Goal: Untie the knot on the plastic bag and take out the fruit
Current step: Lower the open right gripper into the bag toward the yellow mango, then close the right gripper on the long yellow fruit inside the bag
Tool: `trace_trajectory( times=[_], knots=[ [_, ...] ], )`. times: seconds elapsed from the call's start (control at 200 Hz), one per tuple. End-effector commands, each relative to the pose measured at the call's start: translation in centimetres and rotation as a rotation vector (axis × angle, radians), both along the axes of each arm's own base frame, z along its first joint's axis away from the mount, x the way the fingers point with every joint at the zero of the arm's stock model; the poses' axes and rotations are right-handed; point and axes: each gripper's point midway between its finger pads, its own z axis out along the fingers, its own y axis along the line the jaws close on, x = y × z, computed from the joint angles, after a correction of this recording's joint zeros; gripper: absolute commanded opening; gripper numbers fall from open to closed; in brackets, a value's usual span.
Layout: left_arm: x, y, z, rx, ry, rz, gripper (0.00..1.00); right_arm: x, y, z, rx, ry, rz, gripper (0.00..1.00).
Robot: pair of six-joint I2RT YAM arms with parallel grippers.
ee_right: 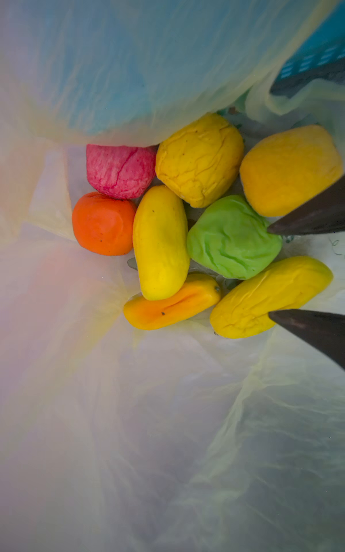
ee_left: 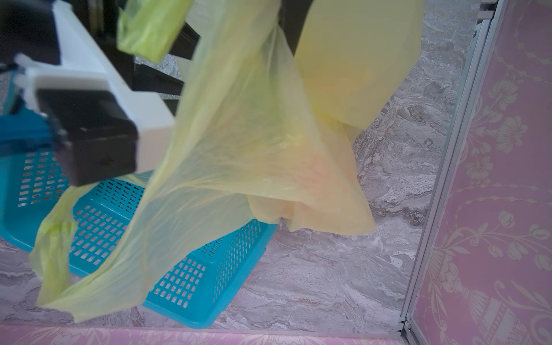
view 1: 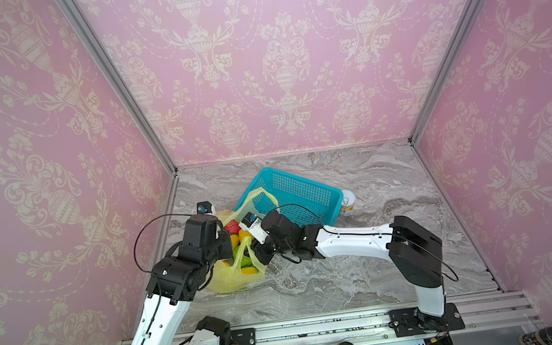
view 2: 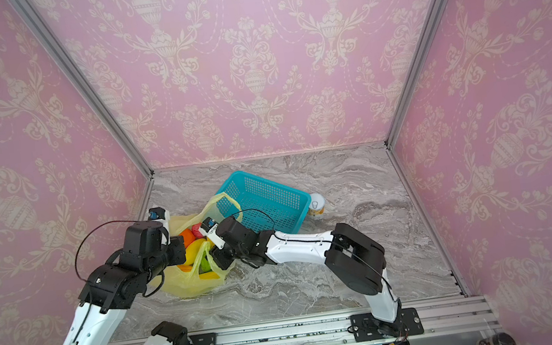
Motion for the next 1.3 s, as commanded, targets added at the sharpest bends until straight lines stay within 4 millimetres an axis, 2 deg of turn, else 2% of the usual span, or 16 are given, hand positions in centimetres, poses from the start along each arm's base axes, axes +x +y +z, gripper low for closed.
trace_trajectory(
  times=[0.0, 0.11, 0.215, 0.375, 0.505, 0.69, 0.841, 0.941, 1.171, 1.296],
  knots=[
    [-0.1, -0.2, -0.2, -0.012, 0.001, -0.014, 0.00, 1.0, 0.7, -2.3, -0.088, 0.001, 0.000, 0.42],
    [-0.1, -0.2, -0.2, -0.012, 0.001, -0.015, 0.00, 1.0, 1.4, -4.0, -0.122, 0.023, 0.024, 0.46],
    [-0.1, -0.3, -0.2, -0.014, 0.004, -0.017, 0.00, -0.6, 1.7, -4.8, -0.130, 0.037, 0.094, 0.47],
    [-0.1, -0.2, -0.2, -0.012, 0.002, -0.014, 0.00, -2.1, 1.7, -5.3, -0.144, 0.042, 0.135, 0.62],
    [-0.1, -0.2, -0.2, -0.012, 0.002, -0.016, 0.00, -3.8, 2.0, -5.6, -0.150, 0.038, 0.189, 0.69],
    [-0.1, -0.2, -0.3, -0.011, 0.003, -0.016, 0.00, -6.6, 2.5, -5.4, -0.147, 0.020, 0.294, 0.70],
    [-0.1, -0.3, -0.3, -0.013, 0.005, -0.016, 0.00, -8.5, 3.4, -5.8, -0.168, -0.002, 0.364, 0.67],
    [-0.1, -0.3, -0.3, -0.013, 0.006, -0.018, 0.00, -8.5, 3.8, -6.6, -0.193, -0.003, 0.368, 0.68],
    [-0.1, -0.3, -0.3, -0.014, 0.005, -0.018, 0.00, -7.9, 4.7, -9.7, -0.281, 0.018, 0.370, 0.74],
    [-0.1, -0.3, -0.4, -0.015, 0.009, -0.019, 0.00, -7.2, 5.1, -10.5, -0.312, 0.010, 0.348, 0.76]
  ],
)
